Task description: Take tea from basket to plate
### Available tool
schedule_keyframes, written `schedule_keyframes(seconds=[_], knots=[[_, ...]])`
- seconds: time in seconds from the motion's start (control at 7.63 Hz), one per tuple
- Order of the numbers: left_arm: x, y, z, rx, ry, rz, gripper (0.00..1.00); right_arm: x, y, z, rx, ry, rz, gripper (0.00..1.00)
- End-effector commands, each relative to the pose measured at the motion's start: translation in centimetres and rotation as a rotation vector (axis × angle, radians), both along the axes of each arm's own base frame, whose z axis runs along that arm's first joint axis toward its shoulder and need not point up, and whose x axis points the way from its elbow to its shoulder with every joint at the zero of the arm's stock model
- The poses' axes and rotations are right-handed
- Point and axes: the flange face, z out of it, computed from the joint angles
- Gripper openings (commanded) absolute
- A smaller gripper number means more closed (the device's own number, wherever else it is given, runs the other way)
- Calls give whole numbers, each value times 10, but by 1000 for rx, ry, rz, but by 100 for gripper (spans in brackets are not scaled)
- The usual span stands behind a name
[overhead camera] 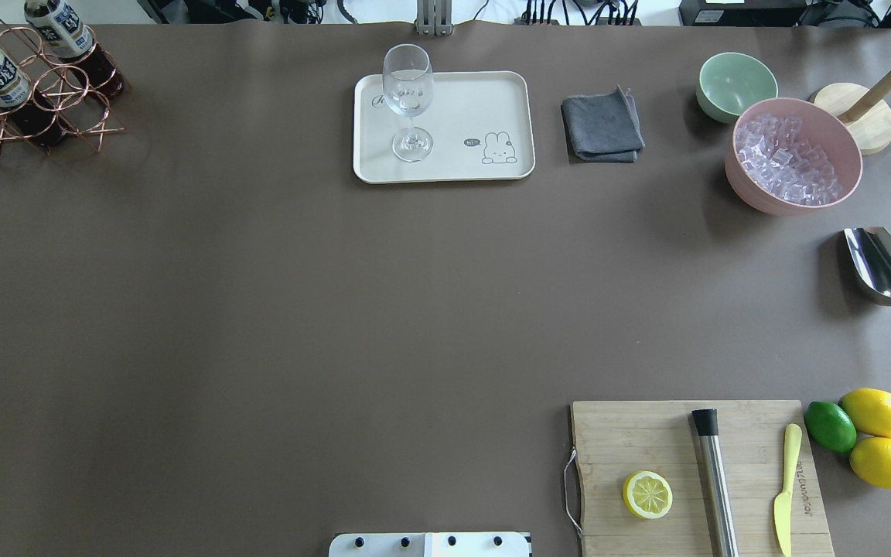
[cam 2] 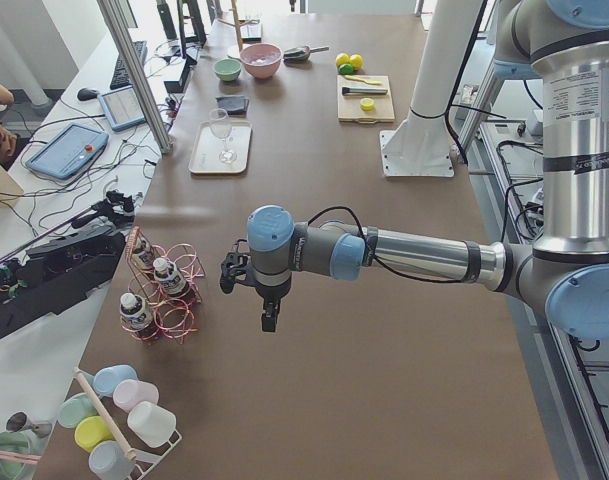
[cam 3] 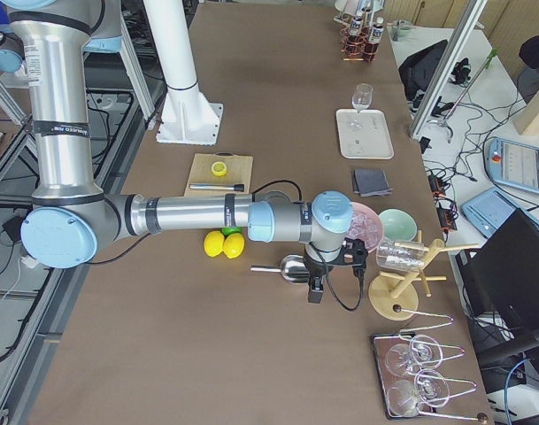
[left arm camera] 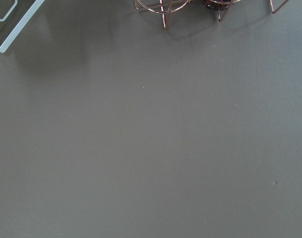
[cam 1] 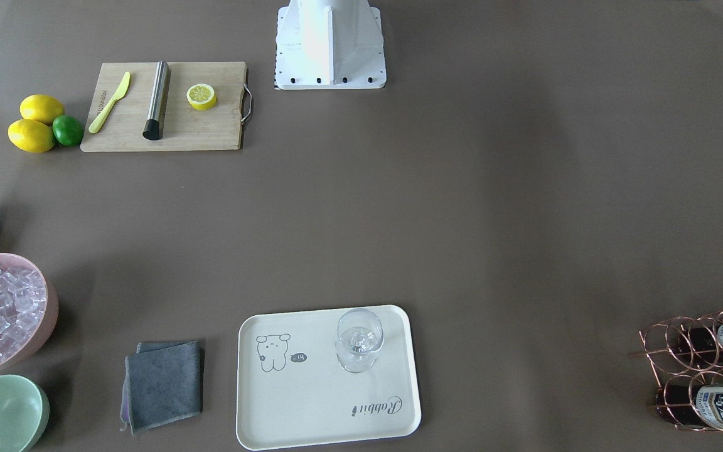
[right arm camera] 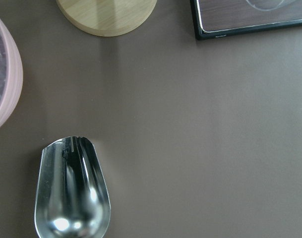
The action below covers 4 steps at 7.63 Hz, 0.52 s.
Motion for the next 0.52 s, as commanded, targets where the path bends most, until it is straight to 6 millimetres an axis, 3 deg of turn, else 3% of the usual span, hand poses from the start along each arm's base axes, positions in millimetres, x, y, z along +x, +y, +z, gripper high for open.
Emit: schedule_keyframes(seconds=[0.0, 0.13, 0.39], knots=[[4, -2, 29, -55, -3, 8, 99, 0, 1, 2, -1, 5, -1, 100], [5, -9, 3, -5, 9, 9, 99, 0, 1, 2, -4, 4, 0, 100], [9, -13, -6, 8, 30, 18, 99, -3, 0, 3, -3, 5, -7, 100]])
